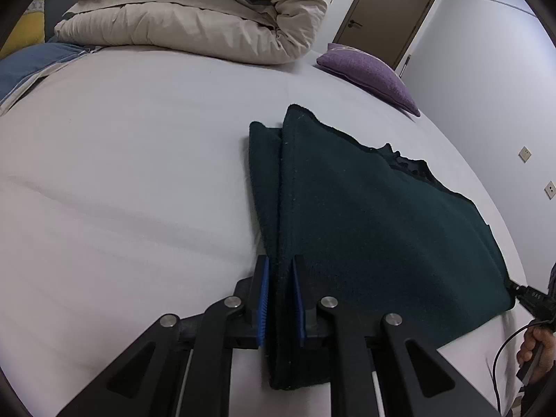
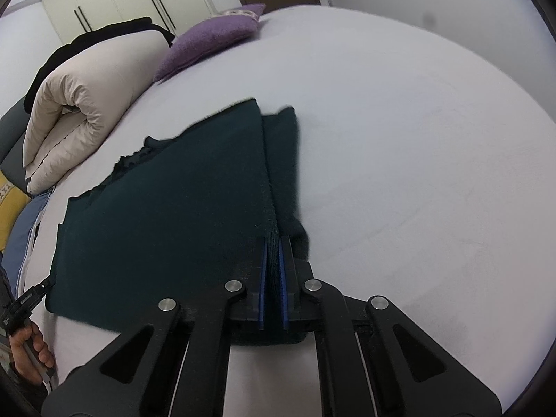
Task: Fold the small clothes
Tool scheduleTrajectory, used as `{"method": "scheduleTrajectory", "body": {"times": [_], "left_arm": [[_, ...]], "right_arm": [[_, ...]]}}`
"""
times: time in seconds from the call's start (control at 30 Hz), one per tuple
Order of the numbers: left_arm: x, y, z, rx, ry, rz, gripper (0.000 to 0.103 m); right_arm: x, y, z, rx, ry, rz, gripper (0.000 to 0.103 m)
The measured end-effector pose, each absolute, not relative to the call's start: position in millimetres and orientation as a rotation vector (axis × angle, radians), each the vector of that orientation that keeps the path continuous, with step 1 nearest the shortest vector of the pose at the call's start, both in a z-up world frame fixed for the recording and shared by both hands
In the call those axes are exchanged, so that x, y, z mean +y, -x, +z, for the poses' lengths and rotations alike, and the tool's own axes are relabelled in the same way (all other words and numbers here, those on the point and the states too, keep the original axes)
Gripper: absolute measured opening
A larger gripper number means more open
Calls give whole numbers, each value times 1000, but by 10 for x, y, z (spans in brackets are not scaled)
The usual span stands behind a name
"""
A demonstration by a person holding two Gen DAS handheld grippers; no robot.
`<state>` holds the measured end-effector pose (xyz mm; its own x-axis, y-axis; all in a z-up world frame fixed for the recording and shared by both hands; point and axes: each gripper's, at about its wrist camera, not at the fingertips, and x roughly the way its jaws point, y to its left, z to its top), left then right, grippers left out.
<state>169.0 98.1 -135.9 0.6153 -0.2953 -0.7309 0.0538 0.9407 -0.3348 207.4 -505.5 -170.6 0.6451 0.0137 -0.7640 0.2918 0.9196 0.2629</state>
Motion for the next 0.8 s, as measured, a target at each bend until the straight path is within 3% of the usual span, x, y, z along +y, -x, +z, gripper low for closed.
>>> {"method": "scheduleTrajectory", "body": {"times": [0.43,0.5,0.63,0.67,0.7,0.8], "left_arm": [[1009,-1571,-1390,874,308,-215,13],[1015,-1567,-1389,872,313,-215,12],[1003,-1552,-1389,871,306,-216,11],[999,-1548,-1388,873,306,-216,11],[996,-1539,-1378,878,304,-215,16],[977,-1465,-1248,857,257,-159,25]], "right_arm": [[-5128,-2094,-1838,882,-441,-132,10],[-5101,-2078,-1766,877,-413,-166,19],[-5041,-2016,-1507,822,-395,-229,28],[-5018,-2012,-1439,804,-387,-241,35],[-4985,-2017,-1357,777,-388,-232,43],[-4855,-2122,-1220,728,-452,-93,51]]}}
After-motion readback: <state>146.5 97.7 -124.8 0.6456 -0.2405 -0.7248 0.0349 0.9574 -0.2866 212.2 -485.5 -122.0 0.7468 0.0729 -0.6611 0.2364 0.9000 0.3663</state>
